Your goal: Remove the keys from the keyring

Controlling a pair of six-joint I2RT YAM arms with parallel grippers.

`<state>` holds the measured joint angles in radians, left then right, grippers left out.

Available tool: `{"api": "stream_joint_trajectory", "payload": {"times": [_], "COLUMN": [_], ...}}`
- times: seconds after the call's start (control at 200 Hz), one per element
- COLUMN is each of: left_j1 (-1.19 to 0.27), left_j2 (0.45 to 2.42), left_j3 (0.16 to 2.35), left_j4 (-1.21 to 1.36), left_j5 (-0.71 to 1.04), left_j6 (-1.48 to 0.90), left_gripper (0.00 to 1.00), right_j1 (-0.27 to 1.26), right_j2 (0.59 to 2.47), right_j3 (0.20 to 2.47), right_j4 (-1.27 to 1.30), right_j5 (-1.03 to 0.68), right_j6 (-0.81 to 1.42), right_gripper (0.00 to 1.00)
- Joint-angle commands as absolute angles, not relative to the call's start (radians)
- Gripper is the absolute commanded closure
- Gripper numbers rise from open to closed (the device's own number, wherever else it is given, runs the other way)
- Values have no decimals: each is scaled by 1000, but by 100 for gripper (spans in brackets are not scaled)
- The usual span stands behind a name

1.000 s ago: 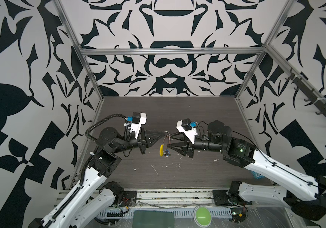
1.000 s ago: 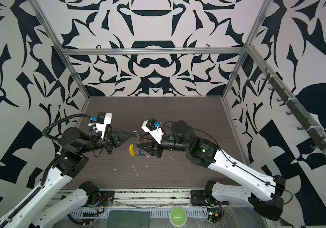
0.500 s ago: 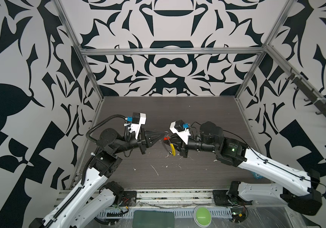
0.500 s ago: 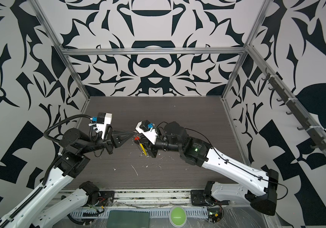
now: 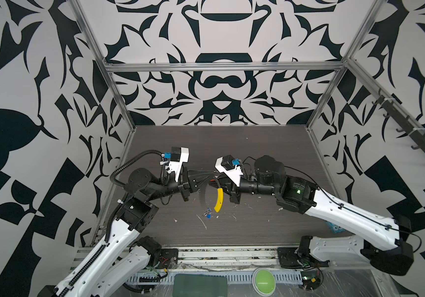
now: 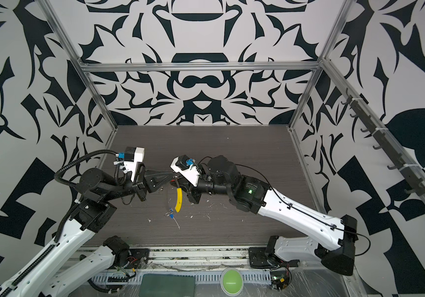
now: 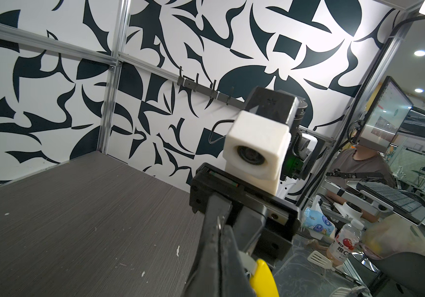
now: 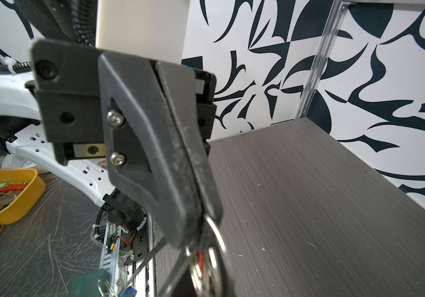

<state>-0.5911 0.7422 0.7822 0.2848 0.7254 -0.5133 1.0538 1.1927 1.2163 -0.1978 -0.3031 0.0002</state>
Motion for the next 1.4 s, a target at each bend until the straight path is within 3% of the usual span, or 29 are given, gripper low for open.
{"api": "stream_joint_trajectory", "payload": {"times": [0.0, 0.04, 0.12, 0.19, 0.405, 0.465, 0.635, 0.865, 1.085, 1.395], "left_j1": [-592, -592, -592, -592, -592, -592, -592, -592, -592, -592], "left_j2": [729, 724, 720, 715, 694, 692, 697, 692, 691, 692], "left_j3": [770, 770, 773, 776, 770, 770, 774, 773, 770, 766], "left_j4": [327, 316, 299, 284, 243, 240, 240, 239, 241, 241], "left_j5": [707, 706, 712, 716, 719, 721, 735, 736, 729, 726], "left_j6": [-510, -504, -497, -491, -479, -479, -486, -489, -490, -489], "left_gripper": [100, 100, 100, 100, 100, 100, 100, 100, 100, 100], "right_j1": [1080, 1080, 1080, 1080, 1056, 1002, 751, 724, 778, 803], "right_j2": [1198, 1194, 1181, 1160, 1045, 1029, 1013, 1120, 1144, 1157], "right_j3": [1238, 1238, 1236, 1238, 1167, 1157, 1119, 1158, 1174, 1176], "right_j4": [-222, -229, -251, -285, -291, -265, -3, 273, 205, 149], "right_j5": [-371, -368, -365, -353, -250, -307, -688, -914, -908, -886], "right_j6": [-7, -5, -10, -27, -74, -49, 207, 459, 410, 379], "right_gripper": [100, 100, 79, 68, 60, 59, 56, 55, 55, 69]}}
